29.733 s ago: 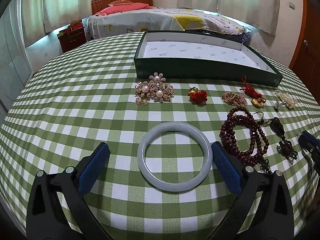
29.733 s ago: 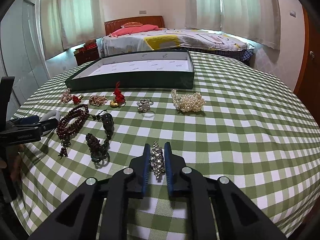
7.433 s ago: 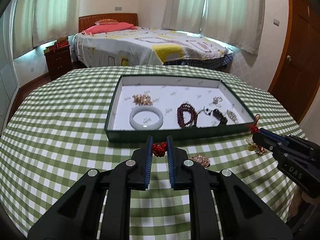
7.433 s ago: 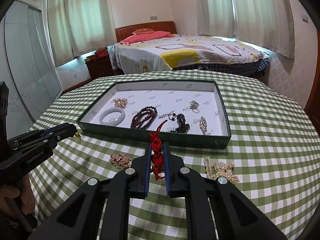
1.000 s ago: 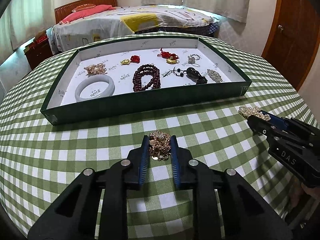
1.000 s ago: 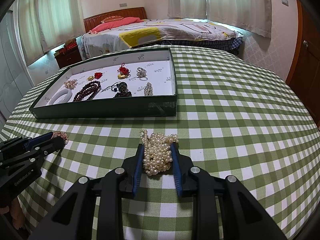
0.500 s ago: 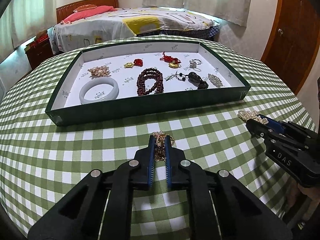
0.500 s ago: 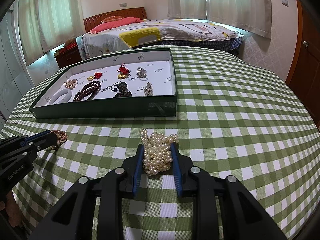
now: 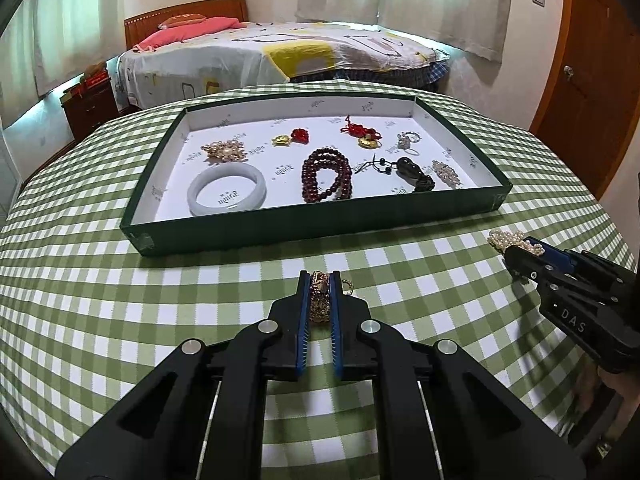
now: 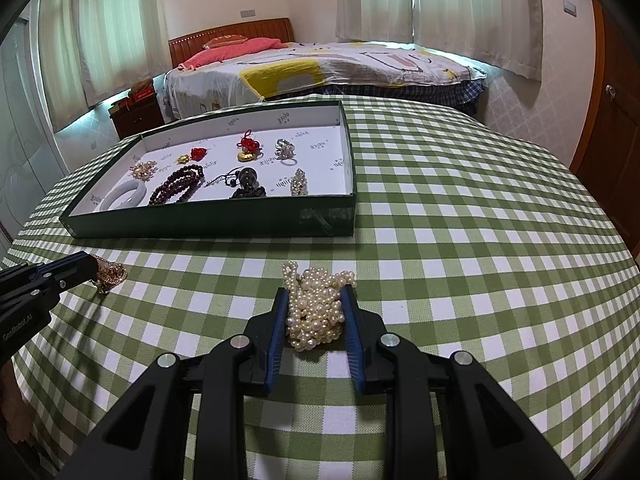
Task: Organize jewelry
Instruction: 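Grasp the gold filigree brooch with the left tool while the right tool holds the pearls, then carry the pearls into the box and open the right tool while the left tool releases the brooch there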
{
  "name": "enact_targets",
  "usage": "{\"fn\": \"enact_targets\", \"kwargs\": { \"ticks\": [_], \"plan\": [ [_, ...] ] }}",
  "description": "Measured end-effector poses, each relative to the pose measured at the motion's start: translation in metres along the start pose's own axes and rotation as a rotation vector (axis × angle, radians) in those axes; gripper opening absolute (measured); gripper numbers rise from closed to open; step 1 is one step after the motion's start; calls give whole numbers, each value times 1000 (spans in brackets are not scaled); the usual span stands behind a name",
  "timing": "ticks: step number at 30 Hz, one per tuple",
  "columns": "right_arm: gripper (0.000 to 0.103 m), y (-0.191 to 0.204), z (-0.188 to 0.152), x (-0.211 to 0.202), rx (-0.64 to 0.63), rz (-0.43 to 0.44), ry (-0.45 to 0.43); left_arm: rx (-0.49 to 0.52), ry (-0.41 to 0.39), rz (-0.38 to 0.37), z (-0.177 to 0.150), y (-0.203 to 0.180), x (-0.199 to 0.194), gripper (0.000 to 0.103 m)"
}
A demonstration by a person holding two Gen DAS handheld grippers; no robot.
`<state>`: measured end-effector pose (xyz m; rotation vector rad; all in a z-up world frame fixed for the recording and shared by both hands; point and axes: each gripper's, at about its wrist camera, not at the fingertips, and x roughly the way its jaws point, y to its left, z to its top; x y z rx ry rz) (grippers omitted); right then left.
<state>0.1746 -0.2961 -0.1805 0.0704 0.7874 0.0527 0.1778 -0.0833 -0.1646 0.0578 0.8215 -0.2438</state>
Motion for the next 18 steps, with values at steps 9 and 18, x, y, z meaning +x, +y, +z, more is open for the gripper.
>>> {"fn": "enact_targets", "kwargs": {
  "ticks": [9,18],
  "plan": [
    [27,8,-2,-5,-18,25,-9,-12,-30,14,4,8,-12,9],
    [27,27,5,-21,-59,42,-48,-26,-65,43,6,15,-26,9]
  ]
}}
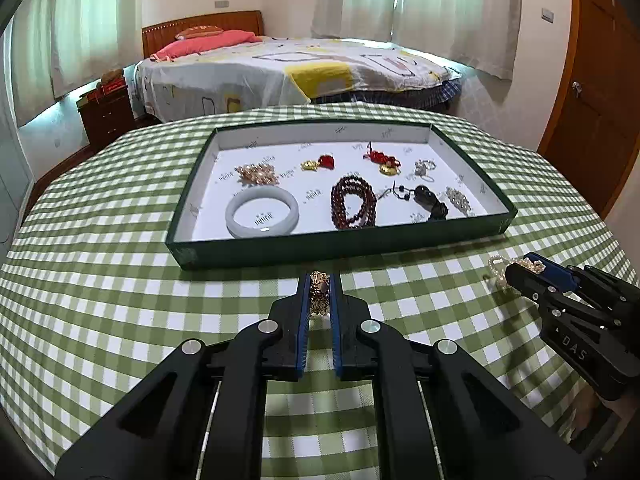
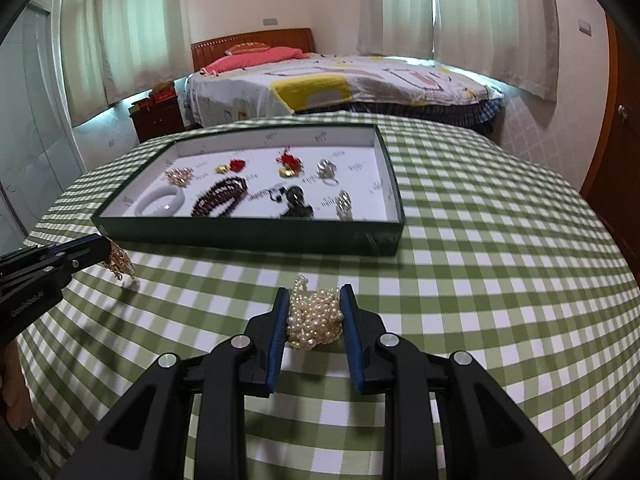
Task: Organize jewelry
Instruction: 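Carry the pearls into the box and open the right tool while the left tool releases the brooch there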
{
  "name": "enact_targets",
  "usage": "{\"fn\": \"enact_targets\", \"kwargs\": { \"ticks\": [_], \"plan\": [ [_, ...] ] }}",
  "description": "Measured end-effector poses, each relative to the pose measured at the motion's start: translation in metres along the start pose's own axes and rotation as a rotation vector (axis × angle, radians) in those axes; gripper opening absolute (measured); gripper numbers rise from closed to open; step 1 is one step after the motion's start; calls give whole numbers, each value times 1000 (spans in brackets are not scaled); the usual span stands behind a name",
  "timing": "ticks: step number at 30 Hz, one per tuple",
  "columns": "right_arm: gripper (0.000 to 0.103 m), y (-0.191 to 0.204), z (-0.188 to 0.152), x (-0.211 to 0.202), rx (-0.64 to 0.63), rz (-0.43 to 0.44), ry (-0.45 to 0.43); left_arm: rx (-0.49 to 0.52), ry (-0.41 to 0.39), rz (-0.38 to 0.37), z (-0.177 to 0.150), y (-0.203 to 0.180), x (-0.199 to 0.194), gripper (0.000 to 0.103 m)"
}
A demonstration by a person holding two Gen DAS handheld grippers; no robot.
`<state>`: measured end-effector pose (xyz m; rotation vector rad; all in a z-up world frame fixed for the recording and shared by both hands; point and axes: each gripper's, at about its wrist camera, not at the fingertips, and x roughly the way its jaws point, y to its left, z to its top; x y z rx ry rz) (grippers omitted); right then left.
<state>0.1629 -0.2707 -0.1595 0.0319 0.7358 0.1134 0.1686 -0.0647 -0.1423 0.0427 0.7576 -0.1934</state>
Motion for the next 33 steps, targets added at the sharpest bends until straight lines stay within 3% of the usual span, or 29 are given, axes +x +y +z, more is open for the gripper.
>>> {"fn": "enact_targets", "kwargs": {
  "ticks": [18,33],
  "plan": [
    [27,20,50,-30,-23,49,-130,-2,-144,-10,40,2,-37,10],
    [27,23,118,-10,-42,71,-218,-8,-243,0,112,8,-15,9]
  ]
}}
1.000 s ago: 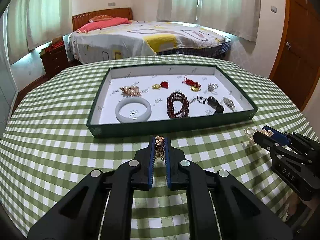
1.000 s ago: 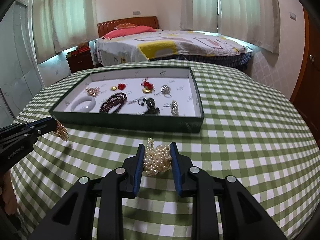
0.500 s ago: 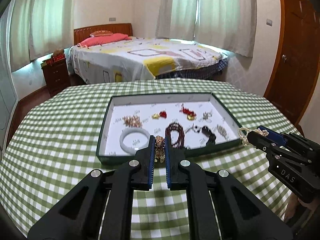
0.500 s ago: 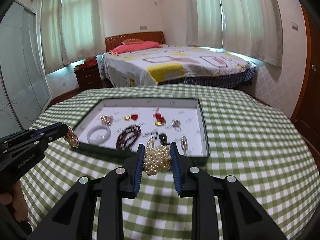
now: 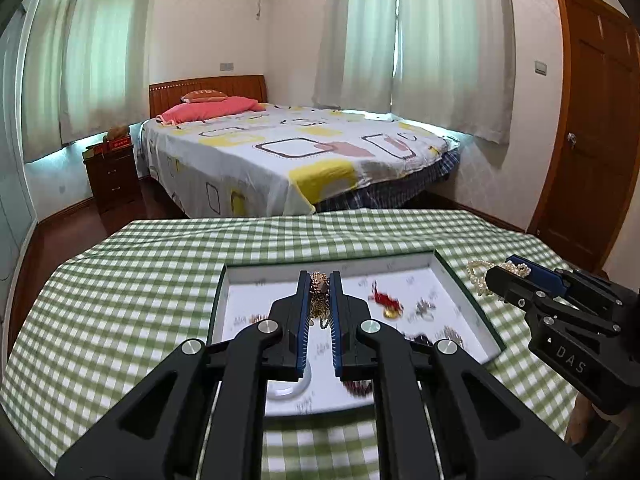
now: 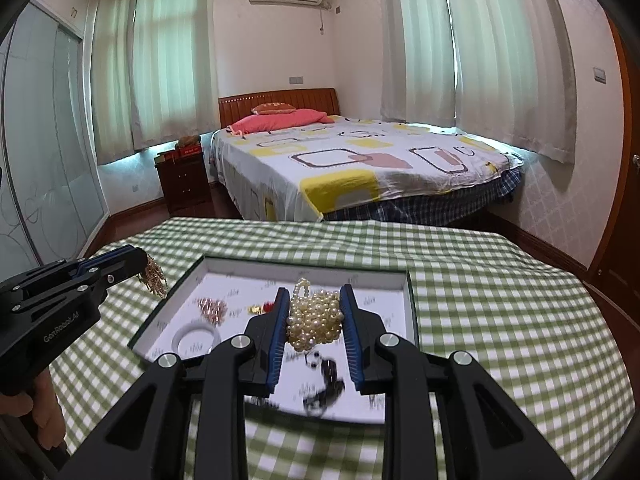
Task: Organize jewelry
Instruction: 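Carry the pearls into the box and open the right tool while the left tool releases the brooch there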
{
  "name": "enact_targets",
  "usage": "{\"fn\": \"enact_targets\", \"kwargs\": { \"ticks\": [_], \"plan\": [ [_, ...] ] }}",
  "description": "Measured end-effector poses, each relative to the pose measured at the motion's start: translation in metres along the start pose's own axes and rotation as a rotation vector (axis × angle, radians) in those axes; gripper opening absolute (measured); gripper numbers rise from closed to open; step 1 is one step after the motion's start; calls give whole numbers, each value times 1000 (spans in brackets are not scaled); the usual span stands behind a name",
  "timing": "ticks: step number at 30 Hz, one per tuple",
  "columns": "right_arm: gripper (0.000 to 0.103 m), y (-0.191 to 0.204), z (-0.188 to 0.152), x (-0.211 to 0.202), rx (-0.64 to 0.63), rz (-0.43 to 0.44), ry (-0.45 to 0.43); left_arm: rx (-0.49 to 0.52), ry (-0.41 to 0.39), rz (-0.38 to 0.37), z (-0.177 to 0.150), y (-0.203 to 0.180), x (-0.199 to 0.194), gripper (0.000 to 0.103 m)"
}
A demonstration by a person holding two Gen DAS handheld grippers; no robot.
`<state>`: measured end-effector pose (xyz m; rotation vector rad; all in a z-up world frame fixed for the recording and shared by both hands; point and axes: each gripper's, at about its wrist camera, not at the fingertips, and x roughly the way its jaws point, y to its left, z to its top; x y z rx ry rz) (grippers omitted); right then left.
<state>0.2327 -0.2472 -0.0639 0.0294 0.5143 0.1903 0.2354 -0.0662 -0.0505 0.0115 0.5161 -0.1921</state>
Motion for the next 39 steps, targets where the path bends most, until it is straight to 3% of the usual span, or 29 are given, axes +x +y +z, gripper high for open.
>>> {"fn": "enact_targets", "kwargs": {
  "ticks": [15,28,39],
  "plan": [
    [27,-17,30,69,-15,-30,8,9,0,18,30,2,76,10],
    [27,-40,14,137,32,-36,148,37,148,67,12,7,157,10],
    [27,-41,11,163,29,-43,253,4,258,91,9,21,193,10]
  ]
}}
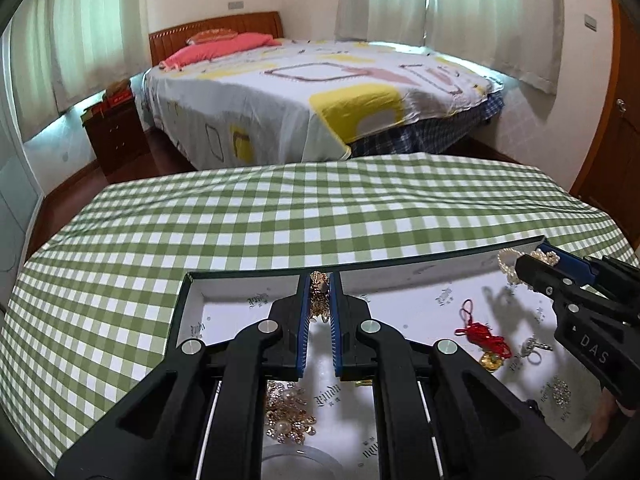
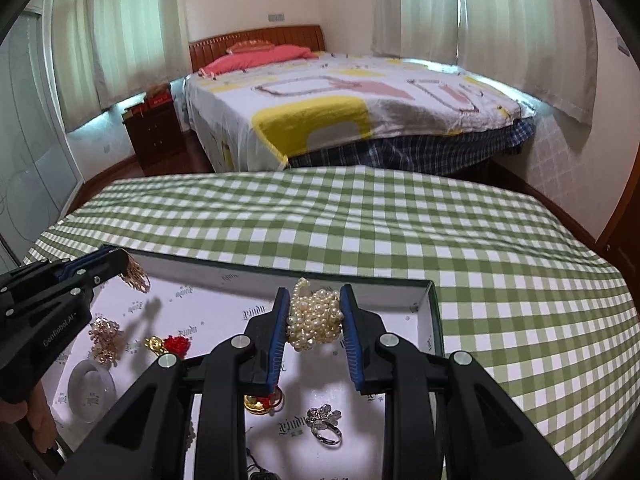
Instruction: Organize jewelry
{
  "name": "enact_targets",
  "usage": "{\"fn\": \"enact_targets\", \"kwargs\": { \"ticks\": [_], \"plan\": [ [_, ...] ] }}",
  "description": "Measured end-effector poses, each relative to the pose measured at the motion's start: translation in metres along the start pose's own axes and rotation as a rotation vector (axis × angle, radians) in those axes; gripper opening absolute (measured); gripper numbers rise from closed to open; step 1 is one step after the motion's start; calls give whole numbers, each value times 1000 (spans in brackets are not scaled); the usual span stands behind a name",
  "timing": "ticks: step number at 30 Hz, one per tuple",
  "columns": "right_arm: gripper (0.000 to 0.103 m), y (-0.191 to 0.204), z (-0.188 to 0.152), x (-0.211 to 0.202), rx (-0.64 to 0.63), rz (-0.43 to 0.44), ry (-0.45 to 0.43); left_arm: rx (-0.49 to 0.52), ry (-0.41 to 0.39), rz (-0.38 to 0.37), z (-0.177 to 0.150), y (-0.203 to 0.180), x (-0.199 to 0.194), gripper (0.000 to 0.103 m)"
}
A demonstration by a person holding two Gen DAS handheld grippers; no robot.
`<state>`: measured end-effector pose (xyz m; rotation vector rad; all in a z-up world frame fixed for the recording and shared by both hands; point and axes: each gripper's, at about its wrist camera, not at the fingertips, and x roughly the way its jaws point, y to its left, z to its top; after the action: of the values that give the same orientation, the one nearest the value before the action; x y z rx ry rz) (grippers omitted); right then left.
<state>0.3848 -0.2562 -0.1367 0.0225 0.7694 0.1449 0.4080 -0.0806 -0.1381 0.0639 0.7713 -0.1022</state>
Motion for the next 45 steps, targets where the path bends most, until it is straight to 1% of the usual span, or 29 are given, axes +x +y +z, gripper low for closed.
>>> {"fn": "enact_targets", "kwargs": {
  "ticks": [6,15,20,22,23,24,25,28,30,32,34,36,38,40,42,43,45],
  "plan": [
    [27,1,0,11,-2,-3,70,-15,67,-9,-2,5,11,10],
    [27,1,0,20,-9,-4,124,-39,164,-36,-10,12,25,10],
    [27,0,-1,21,-4,-3,132,-39,175,-41,-12,12,26,10],
    [30,-1,-1,21,-3,-2,131,-38,170,-40,-12,12,25,13],
    [35,-1,-2,21,-3,-3,131,-35,168,-39,-12,11,24,14],
    [40,-2,-2,20,-2,-5,129,-31,167,-38,-12,10,24,21],
    [42,-2,-2,20,-1,-7,125,-27,162,-34,-11,9,23,32],
    [45,-2,-2,18,-3,-12,117,-18,134,-23,-10,7,19,43],
    [50,-2,-2,17,-3,-14,115,-9,121,-13,-9,5,16,50],
    [55,-2,-3,16,-1,-19,108,-10,106,-10,-9,6,13,52],
    [58,-2,-4,13,-1,-28,95,-10,85,-4,-10,7,7,62],
    [64,-3,-4,9,4,-33,82,-16,63,-4,-10,8,1,65],
    [67,-2,-5,2,9,-37,64,-22,44,-7,-12,10,-7,71],
    [71,-2,-6,-4,11,-40,51,-25,19,1,-14,12,-15,80],
    [74,0,-8,-11,9,-42,36,-24,-8,14,-16,13,-24,84],
    [74,1,-9,-16,7,-45,28,-23,-18,23,-17,14,-29,89],
    [78,3,-11,-24,10,-50,14,-21,-33,40,-20,15,-38,91]
  ]
}}
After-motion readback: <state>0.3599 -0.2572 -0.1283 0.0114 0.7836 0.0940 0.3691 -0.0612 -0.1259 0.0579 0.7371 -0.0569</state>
